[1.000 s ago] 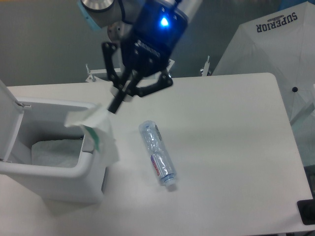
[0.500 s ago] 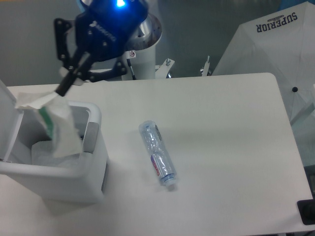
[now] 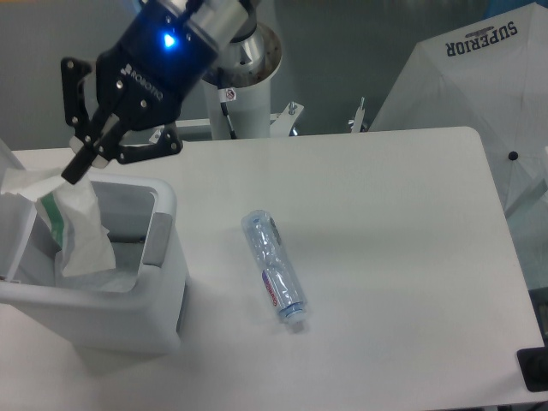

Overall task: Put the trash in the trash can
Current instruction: 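Open the gripper to drop the tissue into the bin, then move the open gripper back over the clear water bottle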

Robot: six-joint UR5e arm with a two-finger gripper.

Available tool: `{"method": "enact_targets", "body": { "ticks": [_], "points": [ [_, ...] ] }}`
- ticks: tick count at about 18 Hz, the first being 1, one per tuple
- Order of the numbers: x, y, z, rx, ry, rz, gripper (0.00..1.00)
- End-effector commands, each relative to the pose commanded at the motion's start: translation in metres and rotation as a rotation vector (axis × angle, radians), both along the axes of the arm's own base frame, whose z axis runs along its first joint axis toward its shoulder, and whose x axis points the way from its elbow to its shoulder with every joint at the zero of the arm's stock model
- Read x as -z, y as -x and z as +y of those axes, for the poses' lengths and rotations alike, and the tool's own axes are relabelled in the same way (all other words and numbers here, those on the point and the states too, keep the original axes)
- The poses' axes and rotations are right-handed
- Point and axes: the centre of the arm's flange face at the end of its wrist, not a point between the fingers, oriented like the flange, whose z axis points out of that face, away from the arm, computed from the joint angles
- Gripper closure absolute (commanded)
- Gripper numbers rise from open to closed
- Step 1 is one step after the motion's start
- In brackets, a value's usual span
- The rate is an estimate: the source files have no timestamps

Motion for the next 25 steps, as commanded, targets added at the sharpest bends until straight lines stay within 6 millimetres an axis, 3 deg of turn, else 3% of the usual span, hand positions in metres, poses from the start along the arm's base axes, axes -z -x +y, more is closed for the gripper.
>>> {"method": "enact_targets", "body": {
  "ticks": [1,4,9,14,19,25],
  "points": [
    [0.004,0.000,0.000,0.003,0.002,0.000,0.09],
    [0.013,0.005,-0.001,0.005,0.008,0.011,0.00],
    [0.015,0.055,-0.026,-0.087,0.011,0.011,0.00],
    [0.049,0.130,-0.051,-0.178,0.038,-0.005,0.00],
    [0.093,0.185,-0.063,-0.212,0.078,0.011,0.00],
    [0.185,0.234,-0.059,-0.277,0.358,0.109,0.00]
  ]
}}
